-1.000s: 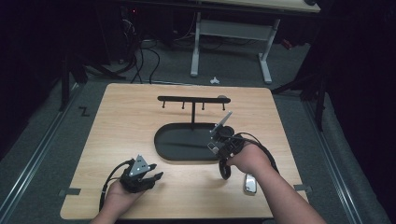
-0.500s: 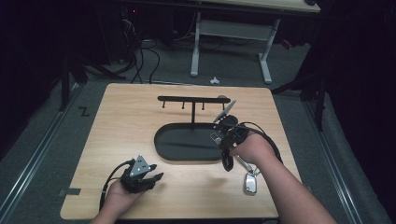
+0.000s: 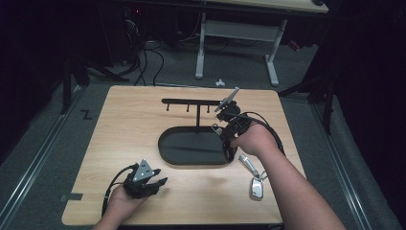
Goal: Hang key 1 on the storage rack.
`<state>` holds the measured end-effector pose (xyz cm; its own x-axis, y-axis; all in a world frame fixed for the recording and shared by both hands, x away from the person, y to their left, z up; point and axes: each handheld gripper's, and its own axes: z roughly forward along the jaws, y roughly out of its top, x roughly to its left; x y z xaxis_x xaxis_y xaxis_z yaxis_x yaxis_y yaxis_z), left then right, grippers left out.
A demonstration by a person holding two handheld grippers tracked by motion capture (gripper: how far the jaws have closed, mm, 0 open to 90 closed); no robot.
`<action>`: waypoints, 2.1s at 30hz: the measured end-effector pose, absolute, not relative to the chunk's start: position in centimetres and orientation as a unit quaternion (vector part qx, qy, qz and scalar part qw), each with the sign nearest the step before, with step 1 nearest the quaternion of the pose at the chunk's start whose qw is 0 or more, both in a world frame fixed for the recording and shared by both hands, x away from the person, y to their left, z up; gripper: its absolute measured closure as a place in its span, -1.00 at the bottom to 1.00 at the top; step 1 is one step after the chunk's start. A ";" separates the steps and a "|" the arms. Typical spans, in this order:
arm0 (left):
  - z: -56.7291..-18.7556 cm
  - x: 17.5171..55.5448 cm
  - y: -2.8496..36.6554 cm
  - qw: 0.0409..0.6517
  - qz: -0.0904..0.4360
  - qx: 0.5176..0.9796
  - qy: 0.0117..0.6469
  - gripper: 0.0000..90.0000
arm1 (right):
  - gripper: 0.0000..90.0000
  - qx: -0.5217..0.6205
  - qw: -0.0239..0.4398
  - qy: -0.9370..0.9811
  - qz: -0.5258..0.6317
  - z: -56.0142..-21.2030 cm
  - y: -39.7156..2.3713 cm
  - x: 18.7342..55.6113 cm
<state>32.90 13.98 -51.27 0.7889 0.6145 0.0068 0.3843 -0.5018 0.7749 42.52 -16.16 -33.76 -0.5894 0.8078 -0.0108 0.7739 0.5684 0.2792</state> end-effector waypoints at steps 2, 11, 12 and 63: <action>-51.3 32.9 14.0 0.407 0.144 0.853 0.294 0.26 | 0.79 0.445 0.073 0.884 0.125 -33.5 -15.8 43.0; -51.2 32.9 14.2 0.409 0.146 0.851 0.295 0.26 | 0.79 0.449 0.079 0.880 0.133 -32.7 -15.2 44.1; -51.1 32.9 14.2 0.409 0.147 0.851 0.296 0.26 | 0.79 0.446 0.080 0.881 0.136 -32.7 -15.1 44.2; -51.2 32.6 13.8 0.396 0.191 0.854 0.277 -0.75 | 0.74 0.472 0.106 0.864 0.137 -34.7 -13.9 47.9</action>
